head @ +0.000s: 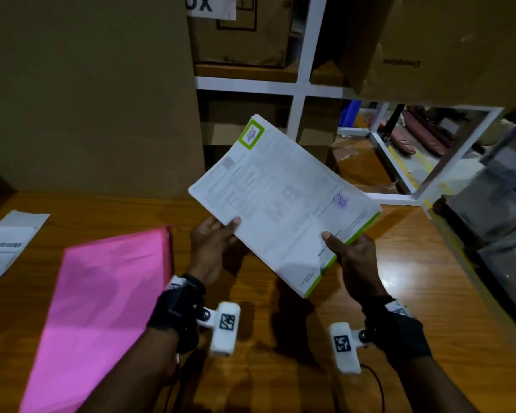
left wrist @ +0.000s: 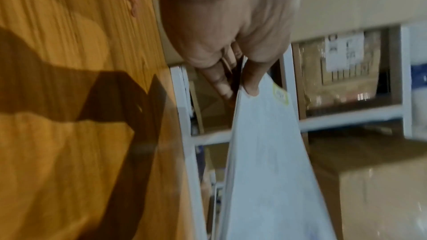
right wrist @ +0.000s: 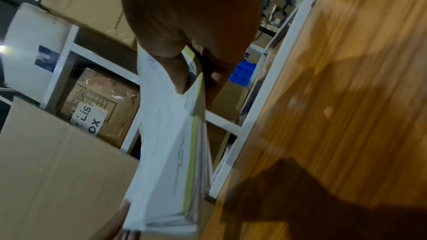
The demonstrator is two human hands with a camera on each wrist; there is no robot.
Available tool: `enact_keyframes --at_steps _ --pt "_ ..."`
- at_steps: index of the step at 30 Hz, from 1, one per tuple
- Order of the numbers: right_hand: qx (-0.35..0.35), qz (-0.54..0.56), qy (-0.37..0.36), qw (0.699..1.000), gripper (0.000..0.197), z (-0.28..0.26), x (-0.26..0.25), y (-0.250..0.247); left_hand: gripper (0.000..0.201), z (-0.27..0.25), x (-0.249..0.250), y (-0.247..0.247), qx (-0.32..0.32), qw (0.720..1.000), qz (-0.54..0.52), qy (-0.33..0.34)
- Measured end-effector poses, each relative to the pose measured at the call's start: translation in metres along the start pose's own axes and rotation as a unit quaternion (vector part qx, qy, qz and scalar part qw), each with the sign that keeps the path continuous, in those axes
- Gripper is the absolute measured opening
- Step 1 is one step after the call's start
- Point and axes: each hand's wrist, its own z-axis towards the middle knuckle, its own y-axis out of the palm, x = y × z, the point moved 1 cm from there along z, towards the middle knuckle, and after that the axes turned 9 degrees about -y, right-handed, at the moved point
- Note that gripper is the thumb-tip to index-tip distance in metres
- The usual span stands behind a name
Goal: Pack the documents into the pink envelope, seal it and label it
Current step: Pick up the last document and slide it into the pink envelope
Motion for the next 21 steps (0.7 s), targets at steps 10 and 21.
enact_keyframes --at_steps 10,21 --pt "-0.087 -0.114 -0.045 0.989 0.026 0.028 -0.021 -0.013 0.026 0.039 0.082 -0.038 -0.007 0.969 0.228 0.093" --pt "-0.074 -0.206 -0.030 0.975 0.021 0.021 0.022 -0.008 0.023 0.035 0.023 -0.038 0.032 0.941 0.301 0.149"
